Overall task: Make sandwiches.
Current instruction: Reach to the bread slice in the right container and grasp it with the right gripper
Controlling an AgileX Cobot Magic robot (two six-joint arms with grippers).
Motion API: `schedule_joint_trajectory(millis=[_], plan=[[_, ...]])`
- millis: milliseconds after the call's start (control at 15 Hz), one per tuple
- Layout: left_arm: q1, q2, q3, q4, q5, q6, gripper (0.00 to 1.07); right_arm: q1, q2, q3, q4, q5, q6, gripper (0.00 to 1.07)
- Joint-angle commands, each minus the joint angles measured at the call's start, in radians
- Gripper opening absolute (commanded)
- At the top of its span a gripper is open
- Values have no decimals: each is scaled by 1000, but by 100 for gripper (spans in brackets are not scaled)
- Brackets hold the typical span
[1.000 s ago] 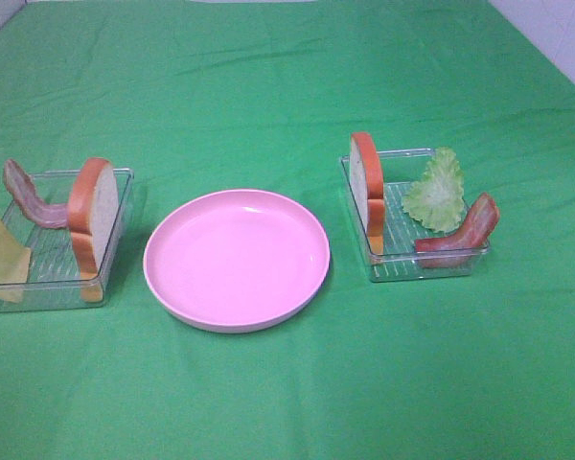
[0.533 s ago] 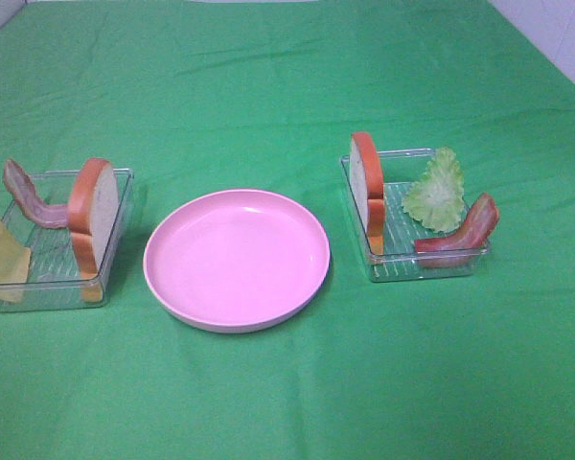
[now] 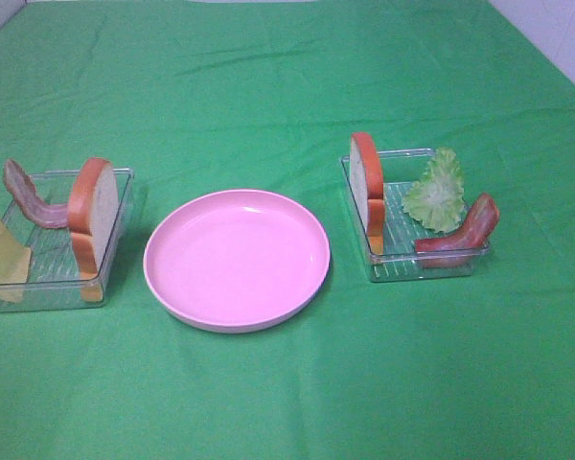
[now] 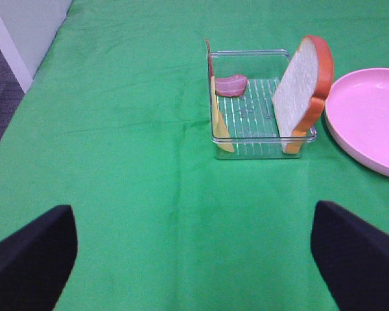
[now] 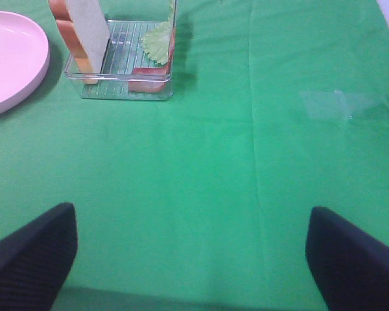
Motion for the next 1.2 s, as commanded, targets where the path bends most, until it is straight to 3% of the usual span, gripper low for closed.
schedule_joint_trajectory(millis=[67, 200, 600, 1067, 1200], plan=[[2, -11, 0, 2, -4, 0, 91, -6, -16, -14, 1, -29, 0, 92], [2, -11, 0, 2, -4, 0, 91, -6, 74, -71, 1, -125, 0, 92], [2, -11, 0, 2, -4, 0, 91, -6, 559, -215, 14, -381, 0, 92], [2, -11, 0, 2, -4, 0, 91, -4, 1085, -533, 98, -348, -16, 92], [2, -11, 0, 2, -4, 0, 91, -4, 1193, -551, 99, -361, -31, 92]])
